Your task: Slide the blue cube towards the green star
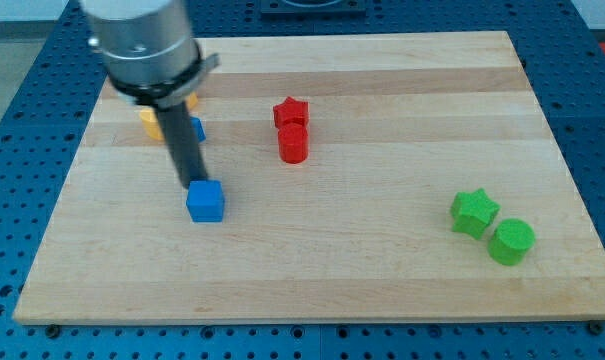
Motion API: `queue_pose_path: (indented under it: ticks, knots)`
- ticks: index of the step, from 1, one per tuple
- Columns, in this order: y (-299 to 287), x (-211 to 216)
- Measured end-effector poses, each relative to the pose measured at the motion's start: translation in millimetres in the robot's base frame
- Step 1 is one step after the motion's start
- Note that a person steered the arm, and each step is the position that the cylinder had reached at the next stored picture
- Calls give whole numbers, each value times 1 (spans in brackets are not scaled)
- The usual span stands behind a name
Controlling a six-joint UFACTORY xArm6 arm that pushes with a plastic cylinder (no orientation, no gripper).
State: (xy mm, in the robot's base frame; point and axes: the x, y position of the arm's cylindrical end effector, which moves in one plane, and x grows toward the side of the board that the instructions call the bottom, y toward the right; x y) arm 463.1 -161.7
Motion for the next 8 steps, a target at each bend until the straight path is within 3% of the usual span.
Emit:
queue_pose_path:
  ticks: [2,3,8]
  knots:
    - [-6,34]
    - [25,34]
    - [271,34]
